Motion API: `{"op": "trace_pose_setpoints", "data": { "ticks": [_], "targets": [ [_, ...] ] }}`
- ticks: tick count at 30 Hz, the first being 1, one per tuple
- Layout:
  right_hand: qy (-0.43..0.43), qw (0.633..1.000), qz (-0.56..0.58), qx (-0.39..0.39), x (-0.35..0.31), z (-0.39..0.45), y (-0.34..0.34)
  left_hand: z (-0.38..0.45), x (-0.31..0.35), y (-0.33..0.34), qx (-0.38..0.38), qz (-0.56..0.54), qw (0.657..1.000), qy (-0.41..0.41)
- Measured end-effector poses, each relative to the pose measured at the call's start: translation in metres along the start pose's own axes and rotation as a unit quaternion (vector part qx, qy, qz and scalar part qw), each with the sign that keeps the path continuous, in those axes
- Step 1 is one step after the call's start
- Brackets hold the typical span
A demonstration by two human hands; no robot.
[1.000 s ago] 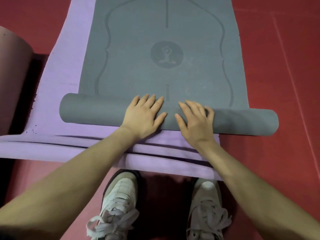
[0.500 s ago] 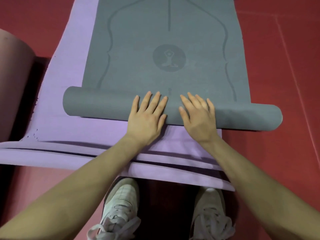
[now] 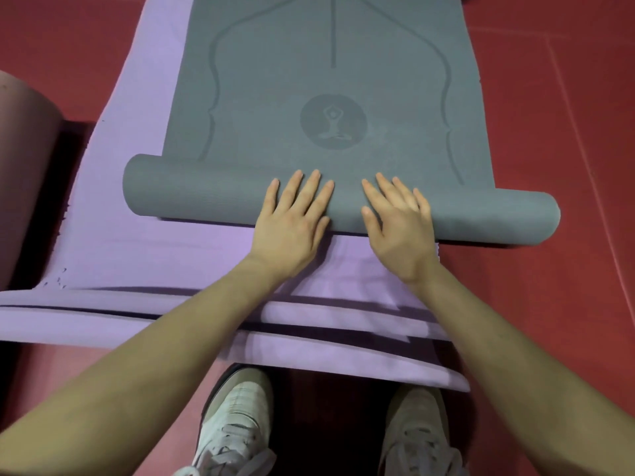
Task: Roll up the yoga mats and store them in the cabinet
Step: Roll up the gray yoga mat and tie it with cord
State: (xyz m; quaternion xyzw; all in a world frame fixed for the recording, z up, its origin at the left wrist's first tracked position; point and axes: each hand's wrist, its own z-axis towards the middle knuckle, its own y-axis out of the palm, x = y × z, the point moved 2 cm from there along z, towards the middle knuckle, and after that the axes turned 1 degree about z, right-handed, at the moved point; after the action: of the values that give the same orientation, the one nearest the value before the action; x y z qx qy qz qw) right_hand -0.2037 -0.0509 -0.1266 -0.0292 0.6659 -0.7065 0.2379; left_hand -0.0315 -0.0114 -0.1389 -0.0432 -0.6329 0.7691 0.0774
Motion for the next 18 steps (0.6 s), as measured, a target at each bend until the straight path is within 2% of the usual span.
{"op": "trace_pose_setpoints", "data": {
  "ticks": [3, 12, 18],
  "targets": [
    [-0.026, 0.998, -0.026, 0.051, 0.002, -0.012, 0.004, 0.022, -0.008, 0.0, -0.023, -0.007, 1.0, 0.006],
    [-0.005, 0.999, -0.028, -0.015, 0.007, 0.022, 0.0, 0.01, 0.001, 0.0, 0.001, -0.016, 1.0, 0.005],
    [-0.037, 0.997, -0.063, 0.036, 0.006, 0.017, 0.001, 0.036, -0.01, 0.001, -0.019, -0.033, 0.999, -0.001]
  ]
}}
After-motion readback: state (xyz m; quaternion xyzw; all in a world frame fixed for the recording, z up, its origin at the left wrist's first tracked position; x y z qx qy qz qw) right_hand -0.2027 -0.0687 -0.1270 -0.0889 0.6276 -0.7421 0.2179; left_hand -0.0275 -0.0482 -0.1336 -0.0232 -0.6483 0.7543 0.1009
